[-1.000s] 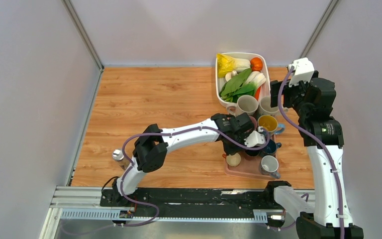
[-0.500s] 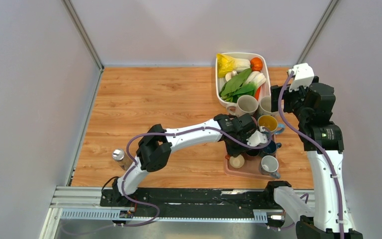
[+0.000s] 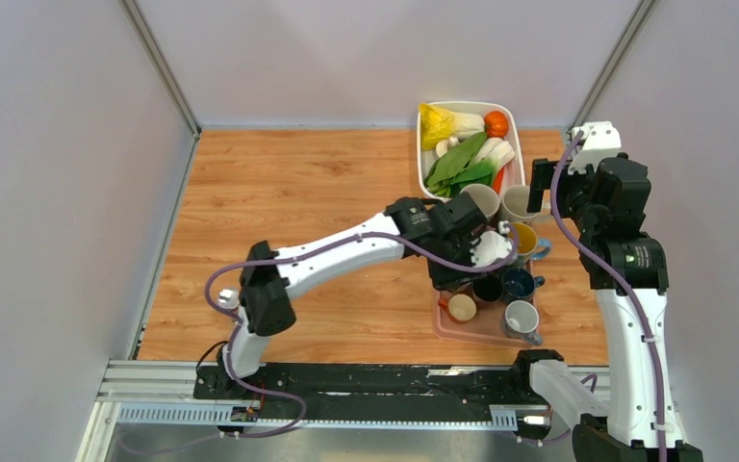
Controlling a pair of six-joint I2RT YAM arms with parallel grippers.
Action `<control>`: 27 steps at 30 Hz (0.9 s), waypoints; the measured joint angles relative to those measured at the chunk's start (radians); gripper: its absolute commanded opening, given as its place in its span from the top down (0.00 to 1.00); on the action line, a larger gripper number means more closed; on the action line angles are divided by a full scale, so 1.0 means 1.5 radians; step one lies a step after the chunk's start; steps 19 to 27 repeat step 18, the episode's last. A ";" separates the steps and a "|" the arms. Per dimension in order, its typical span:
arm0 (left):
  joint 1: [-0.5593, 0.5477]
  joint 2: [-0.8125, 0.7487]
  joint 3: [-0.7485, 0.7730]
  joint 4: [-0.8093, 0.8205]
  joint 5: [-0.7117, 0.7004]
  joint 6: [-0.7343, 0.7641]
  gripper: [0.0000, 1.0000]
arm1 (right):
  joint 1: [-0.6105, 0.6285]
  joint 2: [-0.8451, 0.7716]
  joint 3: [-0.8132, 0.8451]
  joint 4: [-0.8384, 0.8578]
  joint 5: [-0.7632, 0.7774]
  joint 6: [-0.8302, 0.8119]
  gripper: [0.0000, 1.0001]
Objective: Turn the mug right side up
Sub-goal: Reset both arms
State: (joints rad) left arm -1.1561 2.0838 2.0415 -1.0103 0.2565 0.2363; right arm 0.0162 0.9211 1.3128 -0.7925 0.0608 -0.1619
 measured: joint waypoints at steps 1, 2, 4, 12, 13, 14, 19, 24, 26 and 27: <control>0.005 -0.023 -0.006 -0.002 -0.001 0.002 0.50 | 0.000 0.003 0.008 0.002 0.005 0.011 0.00; 0.013 -0.051 -0.016 -0.002 -0.003 0.003 0.47 | 0.000 0.005 0.015 0.004 0.007 0.020 0.00; 0.043 -0.112 -0.037 -0.001 -0.006 0.003 0.43 | 0.000 0.015 0.031 0.014 0.006 0.037 0.00; 0.392 -0.286 -0.073 0.110 -0.058 -0.057 0.26 | 0.002 0.151 0.149 0.093 -0.018 0.110 0.00; 0.437 -0.295 -0.081 0.131 -0.067 -0.073 0.25 | 0.005 0.171 0.160 0.101 -0.019 0.115 0.00; 0.480 -0.304 -0.092 0.153 -0.078 -0.089 0.24 | 0.010 0.197 0.176 0.108 -0.019 0.122 0.00; 0.594 -0.349 -0.152 0.227 -0.139 -0.127 0.24 | 0.041 0.284 0.233 0.123 -0.022 0.129 0.00; 0.594 -0.349 -0.152 0.227 -0.139 -0.127 0.24 | 0.041 0.284 0.233 0.123 -0.022 0.129 0.00; 0.594 -0.349 -0.152 0.227 -0.139 -0.127 0.24 | 0.041 0.284 0.233 0.123 -0.022 0.129 0.00; 0.594 -0.349 -0.152 0.227 -0.139 -0.127 0.24 | 0.041 0.284 0.233 0.123 -0.022 0.129 0.00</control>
